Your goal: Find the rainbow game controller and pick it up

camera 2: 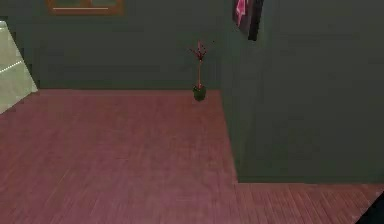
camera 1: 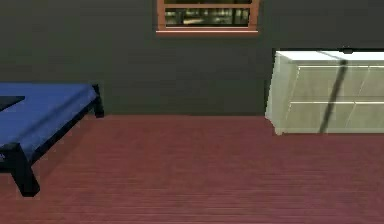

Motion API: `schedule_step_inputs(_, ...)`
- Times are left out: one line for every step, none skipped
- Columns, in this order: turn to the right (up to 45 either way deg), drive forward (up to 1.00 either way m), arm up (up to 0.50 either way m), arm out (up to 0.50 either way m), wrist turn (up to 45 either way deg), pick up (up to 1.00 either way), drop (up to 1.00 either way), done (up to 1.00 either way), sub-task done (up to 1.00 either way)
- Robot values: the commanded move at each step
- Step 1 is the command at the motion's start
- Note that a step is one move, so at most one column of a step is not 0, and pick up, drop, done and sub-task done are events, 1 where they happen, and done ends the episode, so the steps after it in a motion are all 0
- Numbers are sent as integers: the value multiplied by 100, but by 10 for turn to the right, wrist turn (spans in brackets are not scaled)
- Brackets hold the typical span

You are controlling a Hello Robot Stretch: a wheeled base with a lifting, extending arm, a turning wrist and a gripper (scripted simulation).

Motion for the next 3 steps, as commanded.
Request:
schedule_step_inputs(-450, 0, 0, 0, 0, 0, 0, 0, 0)
schedule_step_inputs(-180, 0, 0, 0, 0, 0, 0, 0, 0)
schedule_step_inputs(0, 100, 0, 0, 0, 0, 0, 0, 0)
